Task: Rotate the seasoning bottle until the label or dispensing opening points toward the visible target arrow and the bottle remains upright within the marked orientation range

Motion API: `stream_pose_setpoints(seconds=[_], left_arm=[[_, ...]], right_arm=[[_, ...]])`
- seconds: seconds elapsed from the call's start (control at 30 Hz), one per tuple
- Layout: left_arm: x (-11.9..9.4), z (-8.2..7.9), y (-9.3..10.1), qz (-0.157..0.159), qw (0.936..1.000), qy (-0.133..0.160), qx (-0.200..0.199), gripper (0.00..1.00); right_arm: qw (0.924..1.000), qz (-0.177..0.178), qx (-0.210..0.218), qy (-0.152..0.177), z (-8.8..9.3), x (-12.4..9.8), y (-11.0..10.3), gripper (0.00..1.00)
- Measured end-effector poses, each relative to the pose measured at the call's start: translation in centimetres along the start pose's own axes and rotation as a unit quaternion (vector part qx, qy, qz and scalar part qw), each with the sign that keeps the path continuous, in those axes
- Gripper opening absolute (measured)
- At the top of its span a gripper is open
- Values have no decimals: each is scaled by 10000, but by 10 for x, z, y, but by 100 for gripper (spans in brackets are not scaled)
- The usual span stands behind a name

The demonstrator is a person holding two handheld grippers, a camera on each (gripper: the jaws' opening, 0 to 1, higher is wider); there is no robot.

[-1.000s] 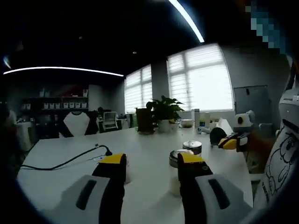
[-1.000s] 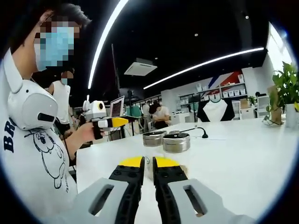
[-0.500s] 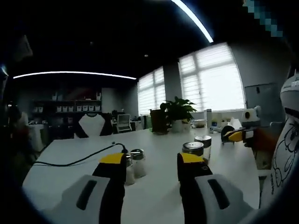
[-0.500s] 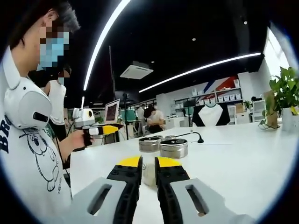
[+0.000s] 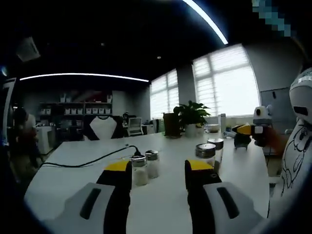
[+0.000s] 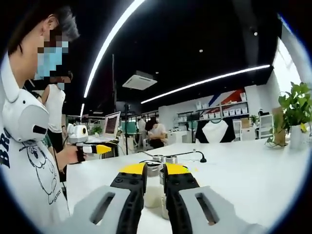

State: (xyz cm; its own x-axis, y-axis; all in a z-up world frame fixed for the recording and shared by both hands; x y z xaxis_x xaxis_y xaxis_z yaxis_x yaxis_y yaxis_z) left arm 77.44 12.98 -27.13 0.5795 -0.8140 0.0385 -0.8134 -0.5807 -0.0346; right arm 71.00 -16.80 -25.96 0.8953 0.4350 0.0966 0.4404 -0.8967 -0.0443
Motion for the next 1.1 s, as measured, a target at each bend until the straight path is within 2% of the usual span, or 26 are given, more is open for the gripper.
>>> stream_pose_setpoints(seconds=[0.03, 0.2, 0.37, 0.53, 0.7, 0.9, 1.0, 1.03, 1.1], left_arm=[[1, 0, -1, -4, 10000, -9, -7, 46], [5, -7, -1, 27, 10000, 82, 12, 46], [1, -12, -5, 14, 9999, 14, 160, 46], [-2, -14, -13, -51, 10000, 75, 19, 47], [-3, -16, -15, -155, 9998, 103, 60, 50], [7, -11, -13, -11, 9999, -127, 110, 55], [11, -9, -12, 38, 9997, -187, 119, 57], [11, -11, -11, 37, 9995, -198, 252, 57], [8, -12, -11, -46, 9995, -148, 270, 59]], right_arm=[[9998, 188, -79, -43, 3, 1, 5, 19], [9988, 357, -271, -219, 10, -1, 10, 31], [9985, 462, -234, -191, 9, -3, 16, 34], [9978, 566, -236, -242, 11, -2, 25, 39], [9969, 729, -170, -249, 11, 2, 39, 47], [9956, 841, -63, -418, 20, 7, 47, 59], [9935, 1074, -304, -203, 24, 7, 51, 64], [9941, 1037, -234, -238, 27, 8, 50, 68], [9941, 1030, -32, -346, 31, 13, 51, 74]])
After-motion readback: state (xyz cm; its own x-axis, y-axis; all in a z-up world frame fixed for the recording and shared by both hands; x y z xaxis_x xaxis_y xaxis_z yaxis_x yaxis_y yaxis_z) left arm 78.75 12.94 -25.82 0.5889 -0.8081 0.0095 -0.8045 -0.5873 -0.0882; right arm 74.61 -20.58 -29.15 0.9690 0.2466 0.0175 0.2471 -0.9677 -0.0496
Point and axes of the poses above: the point that each gripper's makers call its tool centre point, and the gripper's own axes: x roughly forward along the fingers, y roughly to its right, z roughly out of its underside, the point moved 3 cm from there along -x, roughly backward along the fingers, and after that the axes turned 14 degrees about z, right-handed, at the moved point
